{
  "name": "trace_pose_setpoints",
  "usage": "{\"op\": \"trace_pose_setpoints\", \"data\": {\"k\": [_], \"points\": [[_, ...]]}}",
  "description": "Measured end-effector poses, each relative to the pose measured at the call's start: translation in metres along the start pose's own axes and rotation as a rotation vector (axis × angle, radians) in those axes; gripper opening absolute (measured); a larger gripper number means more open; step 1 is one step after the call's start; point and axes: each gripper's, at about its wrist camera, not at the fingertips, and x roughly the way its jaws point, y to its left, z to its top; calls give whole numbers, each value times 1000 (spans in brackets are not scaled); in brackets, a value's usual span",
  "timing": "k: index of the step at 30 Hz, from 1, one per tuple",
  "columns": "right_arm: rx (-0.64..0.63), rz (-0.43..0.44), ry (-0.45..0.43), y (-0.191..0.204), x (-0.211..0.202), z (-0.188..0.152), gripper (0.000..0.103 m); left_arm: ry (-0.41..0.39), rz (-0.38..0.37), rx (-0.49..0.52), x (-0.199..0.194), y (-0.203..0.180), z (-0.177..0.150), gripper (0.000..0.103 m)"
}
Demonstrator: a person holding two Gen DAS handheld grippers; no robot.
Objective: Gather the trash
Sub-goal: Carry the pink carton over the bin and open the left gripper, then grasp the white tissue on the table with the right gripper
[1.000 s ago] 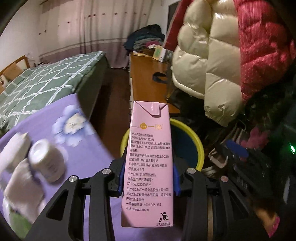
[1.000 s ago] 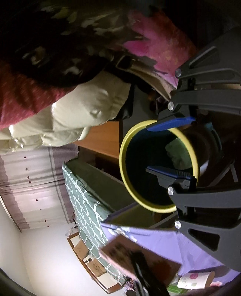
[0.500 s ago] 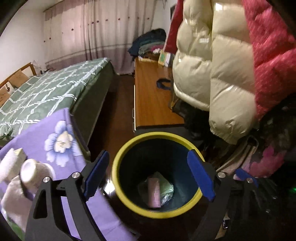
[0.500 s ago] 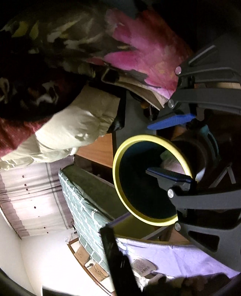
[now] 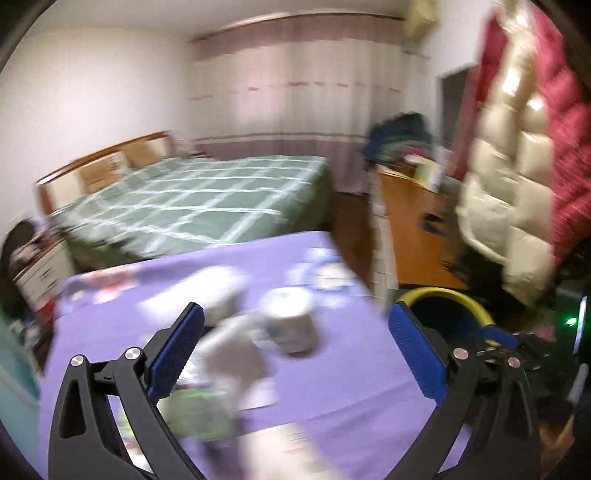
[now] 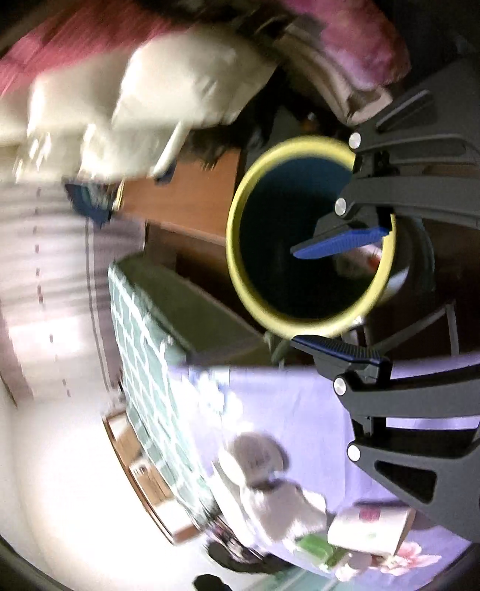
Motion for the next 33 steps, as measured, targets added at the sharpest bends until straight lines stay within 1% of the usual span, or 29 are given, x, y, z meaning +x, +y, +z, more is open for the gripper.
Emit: {"op": "trace_pose_setpoints", "data": {"k": [2,5,6,8,11,14,18,20,21,23,25,27,29,30,31,32,33], "points": [[-36,37,5,22,4,7,42,-9,84,-45,-11,40,-7,98],[-93,114,17,61,16,22,42,-24,175,-95,-25,86,-17,98],[-103,130,23,70,18,24,42,-25,191,-107,-28,97,-21,98],[-130,162,30,92,23,31,42,-25,211,-132,-34,119,-28,98],[-161,237,53,129,33,44,42,-22,223,-154,-39,145,-38,98],[-194,291,67,163,41,58,42,-26,241,-168,-43,160,-46,98],[-240,330,80,199,41,62,42,-35,273,-190,-48,175,-52,98],[-264,347,86,218,41,56,48,-34,290,-199,-48,181,-54,98],[-275,345,88,226,42,54,53,-35,294,-204,-49,185,-55,98],[-303,334,102,243,45,49,55,-34,294,-211,-48,187,-56,98],[-329,311,123,254,52,47,60,-32,289,-212,-48,188,-58,98],[-360,278,140,263,59,44,60,-29,285,-212,-47,190,-60,98],[-370,253,162,264,67,40,60,-24,279,-215,-46,191,-62,98],[-369,244,176,262,72,39,58,-21,277,-217,-44,192,-62,98],[-366,240,194,260,76,38,53,-19,276,-220,-44,193,-64,98],[-358,247,212,257,80,37,50,-18,275,-223,-42,195,-63,98],[-352,257,225,256,81,35,44,-18,274,-227,-43,195,-63,98]]}}
